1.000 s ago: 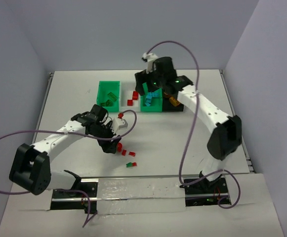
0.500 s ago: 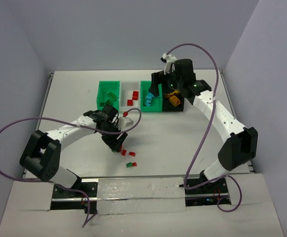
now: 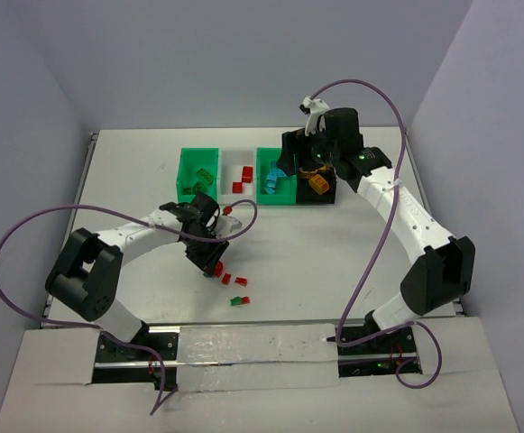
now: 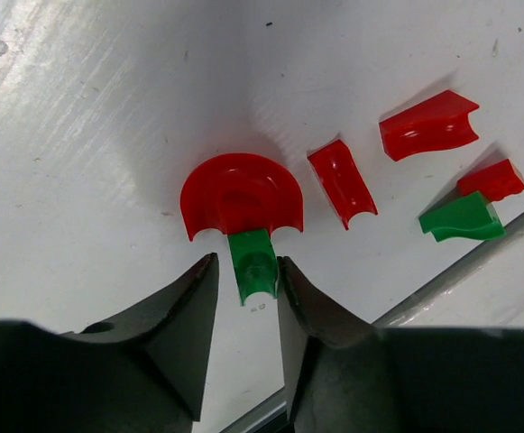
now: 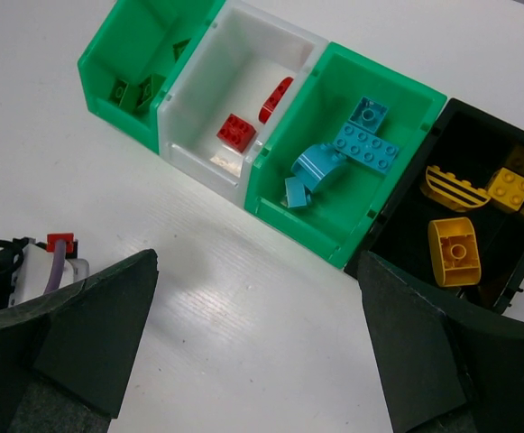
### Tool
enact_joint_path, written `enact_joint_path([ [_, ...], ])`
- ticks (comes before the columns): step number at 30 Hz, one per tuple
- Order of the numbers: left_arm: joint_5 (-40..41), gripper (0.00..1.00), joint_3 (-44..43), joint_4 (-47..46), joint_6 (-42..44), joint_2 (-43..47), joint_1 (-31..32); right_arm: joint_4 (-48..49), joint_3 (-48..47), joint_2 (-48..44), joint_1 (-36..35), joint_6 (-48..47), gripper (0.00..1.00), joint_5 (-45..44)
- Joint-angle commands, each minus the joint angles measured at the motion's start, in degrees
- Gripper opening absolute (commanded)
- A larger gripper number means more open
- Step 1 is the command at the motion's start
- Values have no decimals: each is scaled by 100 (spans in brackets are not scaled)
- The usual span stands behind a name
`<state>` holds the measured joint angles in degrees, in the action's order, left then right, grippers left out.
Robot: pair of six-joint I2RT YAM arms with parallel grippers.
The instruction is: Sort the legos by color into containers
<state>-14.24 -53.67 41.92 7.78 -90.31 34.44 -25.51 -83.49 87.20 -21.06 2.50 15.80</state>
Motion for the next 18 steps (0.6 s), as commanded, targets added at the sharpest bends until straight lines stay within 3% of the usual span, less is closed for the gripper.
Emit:
enact_joint_path([
  [1,142,38,-195,-250,-119,-43,23,63,65,-286,32,-39,98,7],
  [9,349,24,-294,-335,-117,55,28,54,161,-310,32,-66,98,24],
  [11,239,17,-320,-356,-75,244,19,37,219,-326,32,-74,98,124],
  [13,-1,10,-371,-436,86,650,-6,54,330,-352,32,-24,98,387],
  [18,-346,8,-419,-857,221,1607,-25,276,757,-330,13,355,96,1488],
])
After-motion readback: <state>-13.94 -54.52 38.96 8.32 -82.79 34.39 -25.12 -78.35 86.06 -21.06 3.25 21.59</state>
